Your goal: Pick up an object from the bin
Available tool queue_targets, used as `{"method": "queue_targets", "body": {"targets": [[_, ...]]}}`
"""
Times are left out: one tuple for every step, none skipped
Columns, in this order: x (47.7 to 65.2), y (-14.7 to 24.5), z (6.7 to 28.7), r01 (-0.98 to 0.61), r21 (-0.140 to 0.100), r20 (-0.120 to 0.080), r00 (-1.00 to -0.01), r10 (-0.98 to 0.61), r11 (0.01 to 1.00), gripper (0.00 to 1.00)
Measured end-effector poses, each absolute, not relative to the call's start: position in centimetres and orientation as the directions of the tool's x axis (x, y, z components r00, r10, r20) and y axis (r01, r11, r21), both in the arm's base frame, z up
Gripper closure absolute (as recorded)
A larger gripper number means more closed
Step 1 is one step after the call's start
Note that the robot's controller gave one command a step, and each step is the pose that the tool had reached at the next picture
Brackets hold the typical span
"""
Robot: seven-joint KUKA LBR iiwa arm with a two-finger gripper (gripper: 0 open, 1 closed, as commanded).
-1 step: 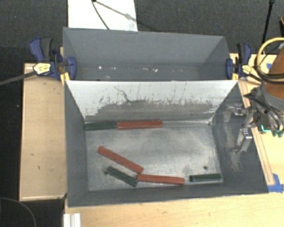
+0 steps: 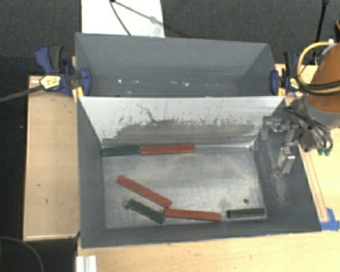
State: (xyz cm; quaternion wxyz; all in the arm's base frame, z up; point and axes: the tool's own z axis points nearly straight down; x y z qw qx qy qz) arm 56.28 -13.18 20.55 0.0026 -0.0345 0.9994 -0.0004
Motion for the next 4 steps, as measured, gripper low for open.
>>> {"method": "queue_targets", "body": {"targets": [[48.4,-10.0,10.5,-0.237,0.004,0.007,-0.971,-0.237,0.971,0.0],[48.8,-10.5,7.3,-0.08,0.0,-0.004,-0.997,-0.08,0.997,0.0],[48.7,-10.5,7.3,-0.088,0.0,-0.003,-0.996,-0.088,0.996,1.0],[49.7,-11.5,23.6,-0.145,-0.004,-0.011,-0.989,-0.145,0.989,1.0]]}}
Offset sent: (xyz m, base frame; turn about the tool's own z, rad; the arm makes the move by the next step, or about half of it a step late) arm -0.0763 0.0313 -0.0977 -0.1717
